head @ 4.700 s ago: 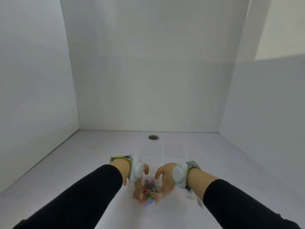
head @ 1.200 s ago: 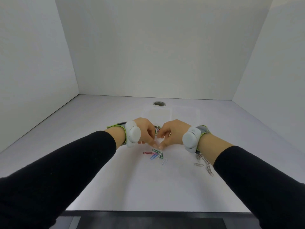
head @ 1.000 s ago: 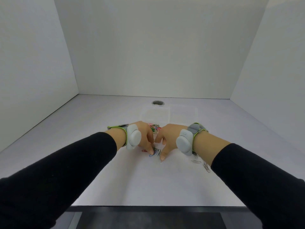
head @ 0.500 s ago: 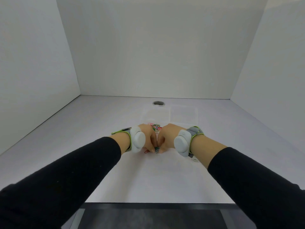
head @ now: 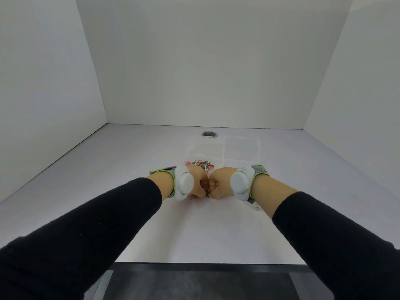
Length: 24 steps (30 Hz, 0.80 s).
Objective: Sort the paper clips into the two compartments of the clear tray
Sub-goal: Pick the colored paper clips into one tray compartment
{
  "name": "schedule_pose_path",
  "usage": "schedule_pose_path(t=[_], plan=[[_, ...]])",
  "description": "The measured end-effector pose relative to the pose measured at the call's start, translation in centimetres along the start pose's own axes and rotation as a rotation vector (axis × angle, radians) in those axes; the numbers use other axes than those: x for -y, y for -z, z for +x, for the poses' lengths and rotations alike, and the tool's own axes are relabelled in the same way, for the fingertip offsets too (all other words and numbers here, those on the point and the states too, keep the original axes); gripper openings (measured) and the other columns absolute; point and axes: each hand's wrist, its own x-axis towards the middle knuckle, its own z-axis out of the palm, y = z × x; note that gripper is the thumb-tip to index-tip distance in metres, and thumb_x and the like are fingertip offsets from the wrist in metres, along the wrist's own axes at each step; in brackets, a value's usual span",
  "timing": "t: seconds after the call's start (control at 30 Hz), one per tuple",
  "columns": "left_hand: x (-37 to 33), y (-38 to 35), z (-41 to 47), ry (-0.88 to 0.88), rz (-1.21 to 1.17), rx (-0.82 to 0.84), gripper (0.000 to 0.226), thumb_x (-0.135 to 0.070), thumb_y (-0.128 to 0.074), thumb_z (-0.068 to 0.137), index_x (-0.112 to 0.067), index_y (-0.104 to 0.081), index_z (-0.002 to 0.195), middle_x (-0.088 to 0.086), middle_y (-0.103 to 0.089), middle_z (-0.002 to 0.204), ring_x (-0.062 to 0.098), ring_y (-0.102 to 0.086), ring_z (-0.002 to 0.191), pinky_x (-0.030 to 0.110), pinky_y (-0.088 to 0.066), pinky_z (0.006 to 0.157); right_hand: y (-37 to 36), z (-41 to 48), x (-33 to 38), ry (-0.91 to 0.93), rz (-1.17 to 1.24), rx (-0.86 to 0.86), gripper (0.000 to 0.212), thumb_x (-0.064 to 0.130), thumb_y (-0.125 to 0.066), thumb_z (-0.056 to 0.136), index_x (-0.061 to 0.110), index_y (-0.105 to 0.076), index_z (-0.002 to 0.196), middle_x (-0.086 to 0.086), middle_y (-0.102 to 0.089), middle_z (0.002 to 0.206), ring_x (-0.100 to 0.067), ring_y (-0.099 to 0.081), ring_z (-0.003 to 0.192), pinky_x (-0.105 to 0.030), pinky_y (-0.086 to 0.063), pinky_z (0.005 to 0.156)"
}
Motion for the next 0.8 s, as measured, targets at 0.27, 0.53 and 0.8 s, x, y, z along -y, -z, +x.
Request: schedule_pose_path(t=[0.27,0.53,0.8], plan=[[0.2,0.0,-0.1,-0.006,-0.086,-0.069,0.021,-0.012,-0.066,0.075,-0.009,-0.07,0.096,0.006,-0.067,0.086,0.017,-0.054,0.073,0.008,-0.038,0.046,-0.2,-0.4,0.0,0.007,0.046,-0.068,0.01,0.02,-0.06,0.079,0.01,-0.059,0.079,-0.003,-0.053,0.079,-0.02,-0.047,0.072,-0.018,-0.031,0.049],[0.8,2.6,-0.1,0.01,-0.316,-0.24,0.022,-0.002,-0.066,0.07,-0.022,-0.063,0.062,-0.009,-0.059,0.059,-0.004,-0.054,0.039,0.007,-0.041,0.041,1.8,-0.6,-0.8,-0.009,0.227,-0.241,0.014,0.019,-0.062,0.079,0.011,-0.068,0.089,0.012,-0.047,0.059,-0.019,-0.049,0.071,-0.016,-0.033,0.051],[0.6,4.7,2.9,0.157,-0.255,-0.538,0.017,-0.011,-0.065,0.079,-0.014,-0.073,0.094,0.004,-0.07,0.103,0.02,-0.063,0.095,0.021,-0.042,0.075,3.5,1.7,-1.7,-0.198,0.39,-0.511,0.012,0.021,-0.058,0.083,0.016,-0.059,0.072,-0.01,-0.07,0.087,-0.023,-0.06,0.078,-0.028,-0.046,0.069]])
